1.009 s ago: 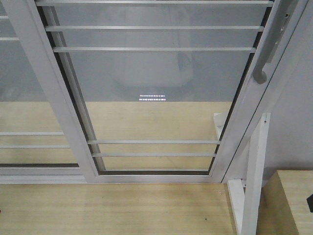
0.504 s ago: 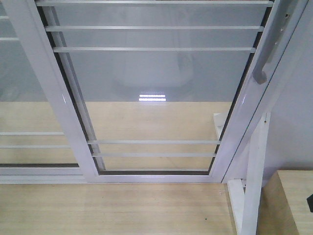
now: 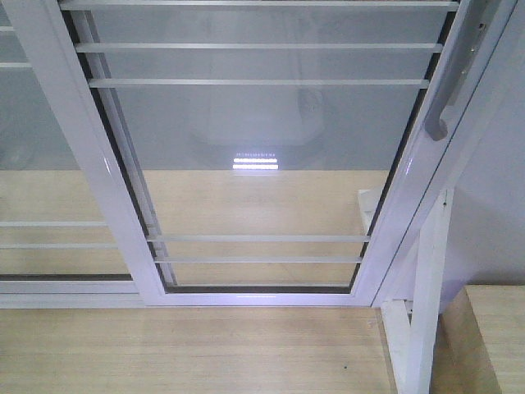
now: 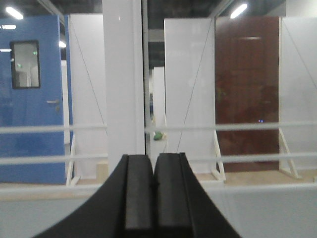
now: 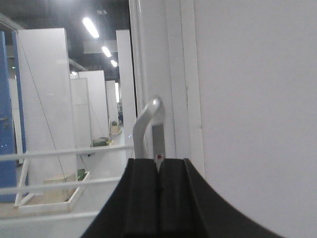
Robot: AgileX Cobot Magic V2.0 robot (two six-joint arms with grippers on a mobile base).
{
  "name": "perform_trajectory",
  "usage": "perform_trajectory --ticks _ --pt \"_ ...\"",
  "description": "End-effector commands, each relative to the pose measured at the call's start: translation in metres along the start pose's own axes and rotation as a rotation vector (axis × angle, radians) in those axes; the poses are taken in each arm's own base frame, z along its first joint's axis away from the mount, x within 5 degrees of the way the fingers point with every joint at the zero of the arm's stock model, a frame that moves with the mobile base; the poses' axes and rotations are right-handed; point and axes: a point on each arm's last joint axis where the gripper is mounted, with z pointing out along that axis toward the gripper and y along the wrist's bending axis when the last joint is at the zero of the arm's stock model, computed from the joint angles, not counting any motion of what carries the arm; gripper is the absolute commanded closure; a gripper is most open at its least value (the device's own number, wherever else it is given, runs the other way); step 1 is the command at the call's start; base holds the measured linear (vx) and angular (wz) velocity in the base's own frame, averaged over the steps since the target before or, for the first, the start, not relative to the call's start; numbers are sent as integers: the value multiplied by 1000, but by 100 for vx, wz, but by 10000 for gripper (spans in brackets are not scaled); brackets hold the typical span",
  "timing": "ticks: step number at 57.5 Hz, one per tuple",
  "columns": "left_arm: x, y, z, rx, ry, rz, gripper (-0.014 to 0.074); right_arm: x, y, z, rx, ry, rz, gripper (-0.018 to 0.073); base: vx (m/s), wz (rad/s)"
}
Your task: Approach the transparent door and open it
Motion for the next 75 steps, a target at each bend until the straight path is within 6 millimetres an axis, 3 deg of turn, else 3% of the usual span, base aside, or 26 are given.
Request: perform_trajectory --ticks 1,9,17,26,37,47,61,75 --pt "-41 0 7 1 -82 20 603 -50 4 9 -7 -123 -54 565 0 0" --pt "-79 0 28 -1 -21 80 603 -97 8 38 -10 -143 -105 565 0 0" --pt "-90 0 69 4 64 119 603 -108 8 82 -9 -60 -114 565 0 0" --pt "-67 0 113 13 172 118 603 -76 6 128 -6 116 -108 561 0 0" --pt "-27 0 147 23 327 113 578 -32 2 162 -2 298 -102 513 0 0" --pt "-12 0 156 26 387 113 445 -6 0 180 -4 378 -100 373 0 0" --pt "-10 0 158 27 385 113 216 19 0 200 -14 372 -54 111 0 0" --pt "-11 0 158 26 382 113 178 44 7 226 -126 261 -121 72 0 0"
